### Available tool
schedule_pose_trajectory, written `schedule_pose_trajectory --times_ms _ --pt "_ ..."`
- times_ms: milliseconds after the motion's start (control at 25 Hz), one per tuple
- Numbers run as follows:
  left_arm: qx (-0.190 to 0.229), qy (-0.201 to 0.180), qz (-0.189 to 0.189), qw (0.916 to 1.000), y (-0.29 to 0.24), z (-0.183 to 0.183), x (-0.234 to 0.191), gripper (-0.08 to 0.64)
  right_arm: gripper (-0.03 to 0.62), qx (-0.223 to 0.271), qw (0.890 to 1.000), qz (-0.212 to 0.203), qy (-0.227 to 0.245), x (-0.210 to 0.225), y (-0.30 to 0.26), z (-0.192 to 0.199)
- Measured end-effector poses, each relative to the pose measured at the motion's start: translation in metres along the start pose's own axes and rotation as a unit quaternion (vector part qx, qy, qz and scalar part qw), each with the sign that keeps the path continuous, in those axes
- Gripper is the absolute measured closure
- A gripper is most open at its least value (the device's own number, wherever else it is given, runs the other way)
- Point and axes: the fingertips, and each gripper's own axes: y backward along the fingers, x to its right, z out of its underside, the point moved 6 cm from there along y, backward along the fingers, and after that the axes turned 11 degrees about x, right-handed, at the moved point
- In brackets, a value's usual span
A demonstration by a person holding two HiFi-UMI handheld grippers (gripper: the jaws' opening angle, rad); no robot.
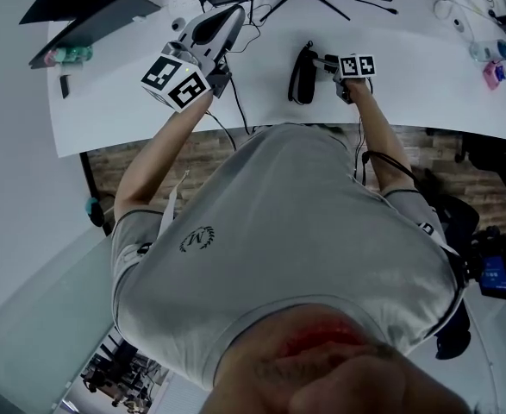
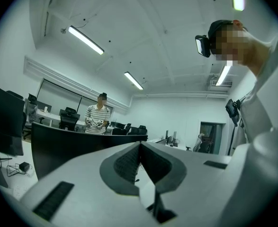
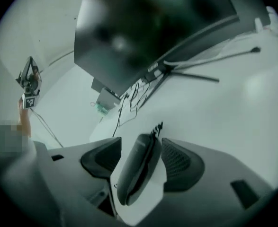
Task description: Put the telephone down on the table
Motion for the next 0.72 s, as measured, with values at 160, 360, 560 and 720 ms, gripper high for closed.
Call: schedule_pose_trajectory --times_ms 160,360,560,720 --pt "0.002 -0.013 -0.001 0.9999 -0.014 0.003 0.001 0.551 0.321 0.057 0.992 0.026 0.105 -0.046 0.016 -0.074" --pt "0.023 -0.056 -0.015 0.9981 -0.029 -0.003 0.001 0.551 0.322 0.138 0.963 0.025 0.231 -0.142 0.05 -0.16" --pt "0.051 -0.077 -0.021 0.9955 -0.033 -0.017 0.0 0.551 0.322 0.231 0.915 0.005 0.332 -0.228 0.091 -0.222" --pt "0.068 -0.099 -0.024 0.9925 -0.034 -0.03 -0.005 0.551 0.322 0.287 0.878 -0.012 0.383 -0.281 0.12 -0.252"
